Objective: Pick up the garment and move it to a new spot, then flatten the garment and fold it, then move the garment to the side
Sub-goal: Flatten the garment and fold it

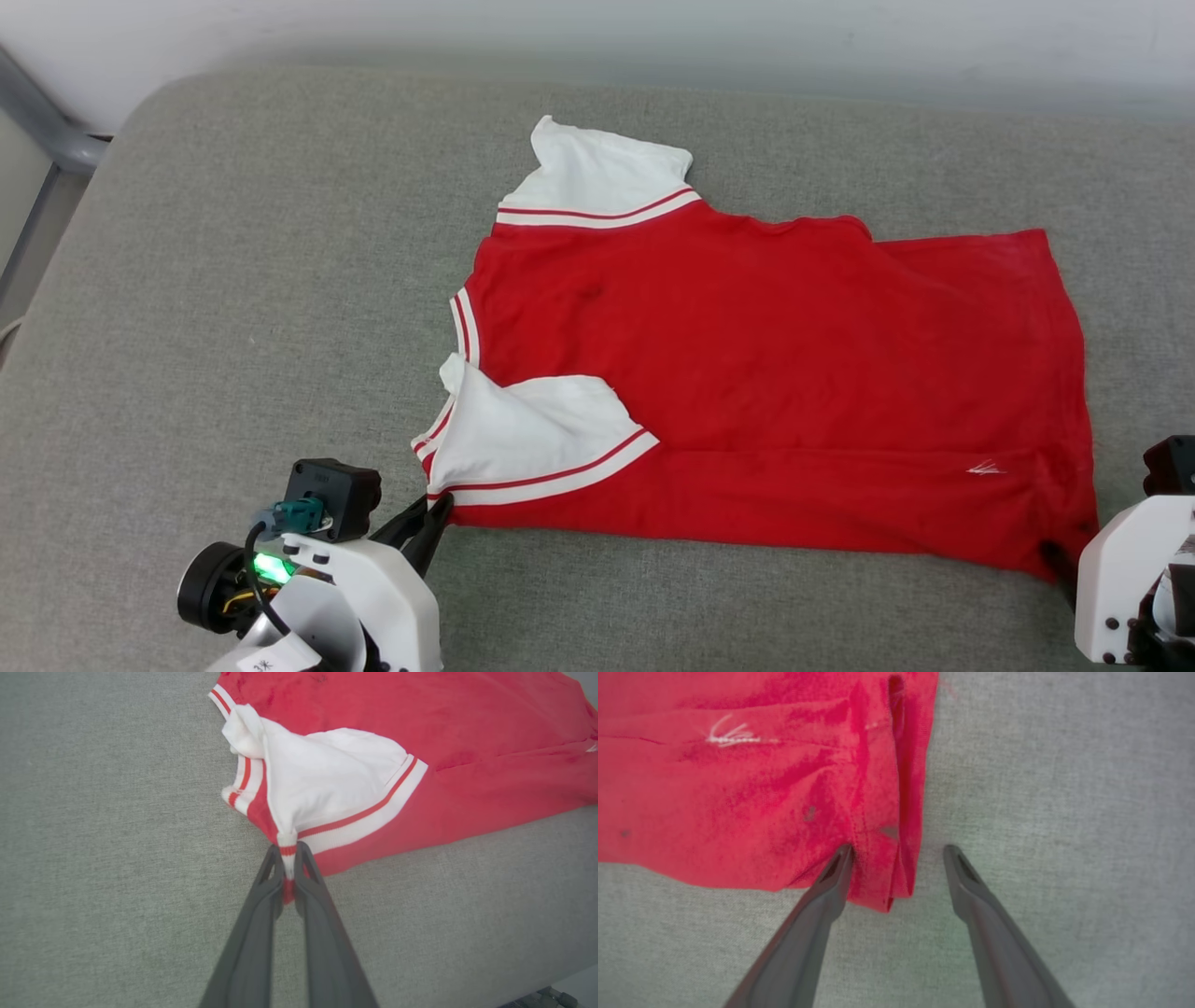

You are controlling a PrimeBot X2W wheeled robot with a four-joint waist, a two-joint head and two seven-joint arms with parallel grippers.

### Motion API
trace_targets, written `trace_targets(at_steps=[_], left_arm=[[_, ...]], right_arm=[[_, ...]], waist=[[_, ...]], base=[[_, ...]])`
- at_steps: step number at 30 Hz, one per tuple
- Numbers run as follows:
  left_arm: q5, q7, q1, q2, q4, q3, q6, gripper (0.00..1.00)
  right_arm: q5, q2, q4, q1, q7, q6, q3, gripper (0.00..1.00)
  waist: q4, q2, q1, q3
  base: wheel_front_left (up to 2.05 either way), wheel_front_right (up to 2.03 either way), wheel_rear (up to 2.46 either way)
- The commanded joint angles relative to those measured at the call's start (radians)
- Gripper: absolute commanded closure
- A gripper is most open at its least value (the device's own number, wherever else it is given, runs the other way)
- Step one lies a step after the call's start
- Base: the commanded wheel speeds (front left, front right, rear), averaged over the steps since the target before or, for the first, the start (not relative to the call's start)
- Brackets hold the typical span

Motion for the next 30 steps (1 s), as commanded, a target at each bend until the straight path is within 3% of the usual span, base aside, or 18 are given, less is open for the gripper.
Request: trace_targets(at_steps=[1, 6, 7, 9, 20, 30], left_arm=[[0.008, 0.003, -0.006, 0.007, -0.013, -0.003, 0.006, 1.0], [0.013, 0.015, -0.01, 0.01, -0.033, -0.007, 0.014, 1.0], [0.014, 0.016, -0.011, 0.01, -0.036, -0.008, 0.016, 1.0], [0.015, 0.021, -0.012, 0.011, -0.037, -0.009, 0.019, 1.0], [-0.003, 0.038, 0.021, 0.018, -0.002, -0.02, 0.024, 1.0], [-0.043, 0.084, 0.103, 0.036, 0.003, -0.049, 0.036, 1.0]], right_arm=[[-0.011, 0.006, 0.017, -0.013, -0.003, -0.001, -0.005, 0.0], [-0.008, 0.022, 0.071, -0.024, -0.001, -0.001, -0.004, 0.0], [-0.007, 0.024, 0.083, -0.022, 0.005, -0.001, -0.001, 0.38], [-0.005, 0.025, 0.103, -0.021, 0.013, -0.001, 0.004, 1.0], [0.026, -0.008, 0.113, -0.017, 0.001, -0.001, -0.027, 1.0], [0.073, -0.038, 0.042, 0.075, 0.04, -0.001, -0.055, 1.0]], waist=[[0.005, 0.0, -0.0001, 0.012], [0.01, 0.0, -0.0001, 0.03], [0.01, 0.0, -0.0001, 0.032], [0.011, 0.0, -0.0001, 0.035], [-0.01, 0.0, -0.0001, -0.025], [-0.026, 0.0, -0.0001, -0.123]], base=[[0.0, 0.0, 0.0], [0.0, 0.0, 0.0], [0.0, 0.0, 0.0], [0.0, 0.0, 0.0], [0.0, 0.0, 0.0], [0.0, 0.0, 0.0]])
